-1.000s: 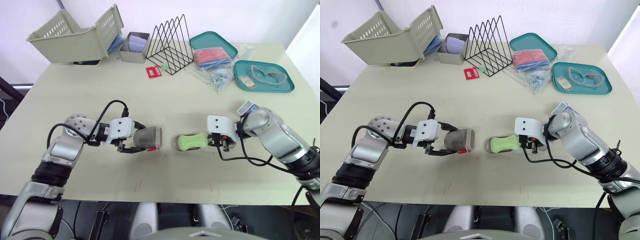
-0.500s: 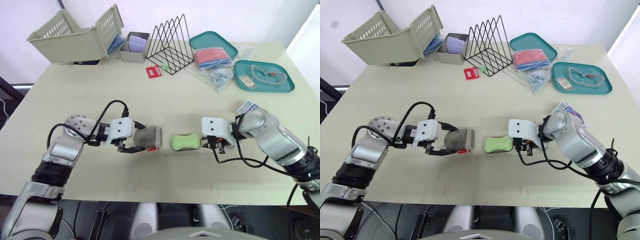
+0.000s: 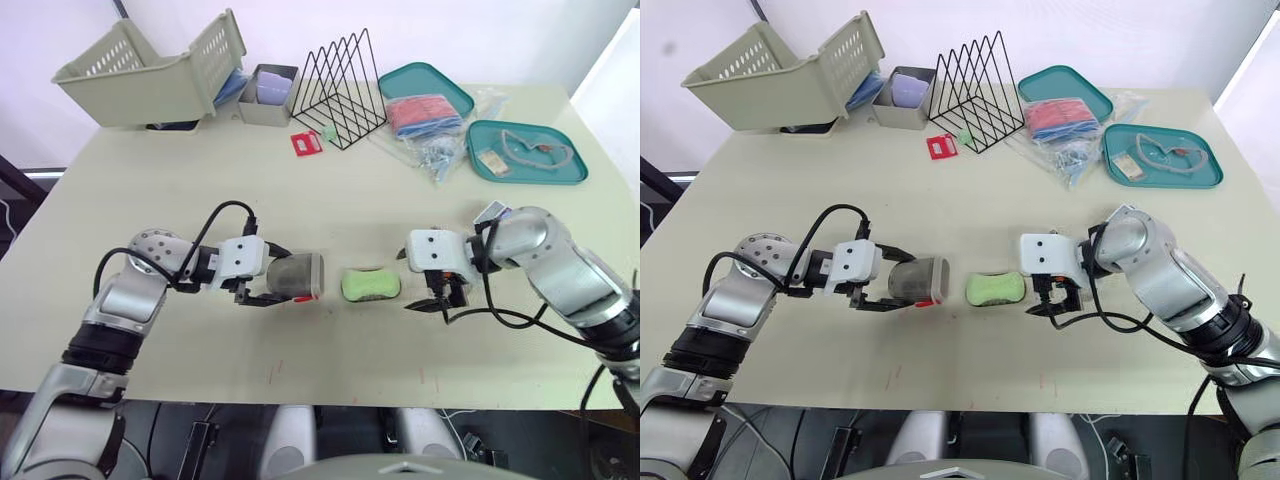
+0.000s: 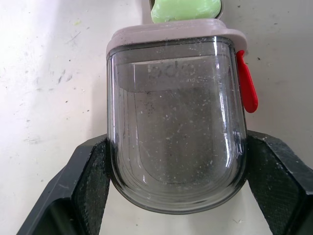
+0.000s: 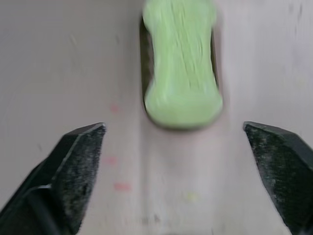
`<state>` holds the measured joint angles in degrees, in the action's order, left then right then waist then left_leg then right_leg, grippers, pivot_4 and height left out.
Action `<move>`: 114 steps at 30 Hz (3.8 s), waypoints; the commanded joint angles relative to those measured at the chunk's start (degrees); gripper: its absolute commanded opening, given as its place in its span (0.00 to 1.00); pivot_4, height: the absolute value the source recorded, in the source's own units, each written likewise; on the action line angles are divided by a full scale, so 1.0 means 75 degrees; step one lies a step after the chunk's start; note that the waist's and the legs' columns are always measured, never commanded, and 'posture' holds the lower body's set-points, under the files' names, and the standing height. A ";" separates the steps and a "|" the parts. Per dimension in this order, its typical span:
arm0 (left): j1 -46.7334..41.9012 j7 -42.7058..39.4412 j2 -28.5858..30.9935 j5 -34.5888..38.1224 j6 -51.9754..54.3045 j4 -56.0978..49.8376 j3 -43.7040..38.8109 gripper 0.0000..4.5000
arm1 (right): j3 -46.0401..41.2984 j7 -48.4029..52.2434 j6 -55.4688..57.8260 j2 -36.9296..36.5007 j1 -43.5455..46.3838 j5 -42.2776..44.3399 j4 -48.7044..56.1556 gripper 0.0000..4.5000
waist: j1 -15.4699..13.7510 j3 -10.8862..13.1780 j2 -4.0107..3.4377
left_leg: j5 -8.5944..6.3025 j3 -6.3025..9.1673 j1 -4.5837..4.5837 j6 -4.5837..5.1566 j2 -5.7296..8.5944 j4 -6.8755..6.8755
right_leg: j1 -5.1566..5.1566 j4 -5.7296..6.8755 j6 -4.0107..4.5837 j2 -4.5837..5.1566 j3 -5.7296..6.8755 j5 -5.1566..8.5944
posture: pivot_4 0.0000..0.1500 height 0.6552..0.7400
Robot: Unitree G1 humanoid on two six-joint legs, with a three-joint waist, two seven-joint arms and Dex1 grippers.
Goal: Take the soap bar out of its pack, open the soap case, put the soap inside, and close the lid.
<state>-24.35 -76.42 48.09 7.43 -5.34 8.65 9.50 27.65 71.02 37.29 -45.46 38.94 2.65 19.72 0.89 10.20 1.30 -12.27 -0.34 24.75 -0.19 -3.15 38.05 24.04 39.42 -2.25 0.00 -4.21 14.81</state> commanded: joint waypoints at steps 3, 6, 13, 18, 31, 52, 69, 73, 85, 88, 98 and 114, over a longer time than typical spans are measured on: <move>0.0146 0.0110 0.0101 -0.0041 -0.0031 -0.0130 -0.0121 0.77 | 0.0384 -0.0278 0.0181 0.0551 0.0525 -0.0348 -0.0243 1.00 | 0.0005 0.0000 0.0000 | 0.0000 -0.0001 -0.0002 0.0000 0.0000 0.0000 | 0.0000 0.0000 0.0001 0.0000 0.0000 0.0000 | 1.00 1.00; 0.0222 0.0144 0.0131 -0.0016 -0.0001 -0.0215 -0.0140 0.77 | 0.0545 -0.0399 0.0200 0.0807 0.0630 -0.0503 -0.0607 1.00 | -0.0006 0.0000 0.0000 | 0.0000 0.0000 0.0002 0.0000 0.0000 -0.0001 | 0.0000 0.0000 0.0002 0.0001 0.0001 0.0000 | 1.00 1.00; 0.0377 0.0186 0.0247 0.0060 0.0067 -0.0370 -0.0221 0.77 | 0.0718 -0.0253 -0.0056 0.0847 0.0572 -0.0624 -0.0834 1.00 | 0.0014 0.0000 0.0000 | 0.0000 -0.0001 0.0000 0.0000 -0.0001 -0.0001 | 0.0001 0.0001 0.0002 0.0000 0.0001 -0.0001 | 1.00 1.00; 0.0435 0.0234 0.0278 0.0093 0.0104 -0.0461 -0.0222 0.77 | 0.0807 -0.0227 -0.0042 0.0965 0.0524 -0.0695 -0.0931 1.00 | 0.0028 0.0000 -0.0001 | 0.0000 -0.0001 -0.0001 0.0000 -0.0002 -0.0005 | 0.0003 0.0001 0.0003 -0.0002 0.0001 0.0000 | 1.00 1.00; 0.0346 0.0204 0.0314 0.0077 0.0137 -0.0450 -0.0212 0.77 | 0.0923 -0.0211 0.0107 0.1139 0.0484 -0.0861 -0.1199 0.53 | 0.0030 0.0000 0.0000 | 0.0000 -0.0002 -0.0004 0.0000 -0.0004 -0.0005 | 0.0002 0.0001 0.0002 -0.0003 0.0001 0.0000 | 1.00 1.00; -0.0261 -0.0008 -0.0323 0.0004 0.0137 -0.0571 0.0313 0.77 | -0.0013 -0.0115 0.1283 -0.0092 0.0441 -0.0235 0.1071 0.53 | -0.0001 0.0002 -0.0003 | 0.0000 -0.0002 0.0004 0.0000 -0.0002 -0.0003 | 0.0006 0.0001 0.0002 -0.0002 0.0001 0.0000 | 1.00 1.00; -0.0539 -0.0183 -0.0747 0.0033 0.0181 -0.0633 0.0458 0.77 | 0.0653 -0.0756 0.1618 0.0160 0.0310 -0.0322 0.0883 0.53 | 0.0006 0.0002 -0.0003 | 0.0000 -0.0002 0.0006 0.0000 -0.0001 -0.0002 | 0.0006 0.0000 0.0002 -0.0002 0.0000 -0.0001 | 1.00 1.00; -0.0510 -0.0185 -0.0747 0.0048 0.0226 -0.0704 0.0464 0.77 | 0.0796 -0.0768 0.1545 0.0236 0.0349 -0.0345 0.0808 0.53 | 0.0006 0.0002 -0.0003 | 0.0000 -0.0001 0.0006 0.0000 -0.0001 -0.0002 | 0.0006 0.0001 0.0002 -0.0002 0.0000 0.0000 | 1.00 1.00; -0.0453 -0.0066 -0.0842 -0.0060 0.0337 -0.0865 0.0578 0.77 | 0.0906 -0.0681 0.1542 0.0637 0.0898 -0.0339 0.0634 0.53 | 0.0003 0.0002 -0.0003 | 0.0000 0.0002 0.0006 0.0000 -0.0002 -0.0003 | 0.0006 0.0001 0.0002 -0.0003 0.0001 -0.0001 | 1.00 1.00; -0.0485 -0.0007 -0.0905 -0.0130 0.0279 -0.0786 0.0637 0.77 | 0.0895 -0.0666 0.1596 0.0708 0.0993 -0.0308 0.0622 0.53 | 0.0001 0.0002 -0.0003 | 0.0000 0.0002 0.0007 0.0000 -0.0001 -0.0002 | 0.0006 0.0001 0.0002 -0.0003 0.0001 -0.0001 | 1.00 1.00; -0.0775 0.0194 -0.1361 -0.0370 0.0254 -0.0601 0.0794 0.77 | 0.1207 -0.0712 0.1543 0.0925 0.1263 -0.0569 0.0560 0.53 | 0.0005 0.0002 -0.0003 | 0.0000 0.0002 0.0006 0.0000 0.0000 -0.0001 | 0.0006 0.0001 0.0002 -0.0004 0.0001 -0.0001 | 1.00 1.00; -0.0900 0.0240 -0.1450 -0.0407 0.0236 -0.0512 0.0749 0.77 | 0.0873 -0.0758 0.0635 0.0056 0.0727 -0.0966 0.0290 0.99 | -0.0028 0.0002 -0.0003 | 0.0000 0.0006 0.0009 0.0000 0.0004 0.0000 | 0.0003 0.0000 0.0003 -0.0002 0.0001 -0.0002 | 1.00 1.00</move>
<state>-30.00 -74.73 36.78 3.45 -2.83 5.83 16.33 36.62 64.86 44.24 -43.24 45.09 -3.78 21.35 0.68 10.21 1.28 -12.27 -0.29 24.82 -0.19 -3.10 38.05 24.06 39.41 -2.23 0.00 -4.20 14.80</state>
